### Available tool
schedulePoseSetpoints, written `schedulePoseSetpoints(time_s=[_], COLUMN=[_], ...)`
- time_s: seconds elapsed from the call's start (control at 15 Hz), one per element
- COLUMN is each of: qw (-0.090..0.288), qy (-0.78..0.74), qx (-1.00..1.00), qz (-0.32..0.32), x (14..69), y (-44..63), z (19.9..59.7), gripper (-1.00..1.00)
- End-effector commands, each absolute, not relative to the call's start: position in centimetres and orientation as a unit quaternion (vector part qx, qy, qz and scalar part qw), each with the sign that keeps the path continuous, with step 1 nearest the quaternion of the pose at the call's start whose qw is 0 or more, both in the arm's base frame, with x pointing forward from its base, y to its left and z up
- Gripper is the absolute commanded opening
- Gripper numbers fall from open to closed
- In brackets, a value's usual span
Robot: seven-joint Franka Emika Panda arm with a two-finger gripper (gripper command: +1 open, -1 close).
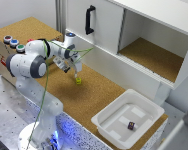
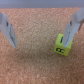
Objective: Push the yellow block towards the right
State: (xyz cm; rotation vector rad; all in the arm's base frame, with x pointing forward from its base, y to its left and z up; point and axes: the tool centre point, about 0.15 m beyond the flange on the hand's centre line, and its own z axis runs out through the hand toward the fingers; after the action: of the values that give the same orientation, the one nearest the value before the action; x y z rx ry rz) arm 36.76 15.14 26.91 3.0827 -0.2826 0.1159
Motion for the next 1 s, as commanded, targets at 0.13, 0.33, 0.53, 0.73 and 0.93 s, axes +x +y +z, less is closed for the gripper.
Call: schedulePoseSetpoints(time_s=[0.13,0.33,0.53,0.73,0.93], qw=[0.027,0.027,0.018,0.015,0.016], qy=[-0.083,-0.079,-0.088,-0.080,-0.072], qx=[0.995,0.995,0.995,0.995,0.996], qz=[0.046,0.047,0.045,0.050,0.047], x=[40.1,41.2,41.8,42.2,42.1], y=[16.3,16.2,15.0,13.3,11.4], z=[22.6,21.6,20.9,20.7,20.6], gripper=[-1.00,-1.00,-1.00,-1.00,-1.00])
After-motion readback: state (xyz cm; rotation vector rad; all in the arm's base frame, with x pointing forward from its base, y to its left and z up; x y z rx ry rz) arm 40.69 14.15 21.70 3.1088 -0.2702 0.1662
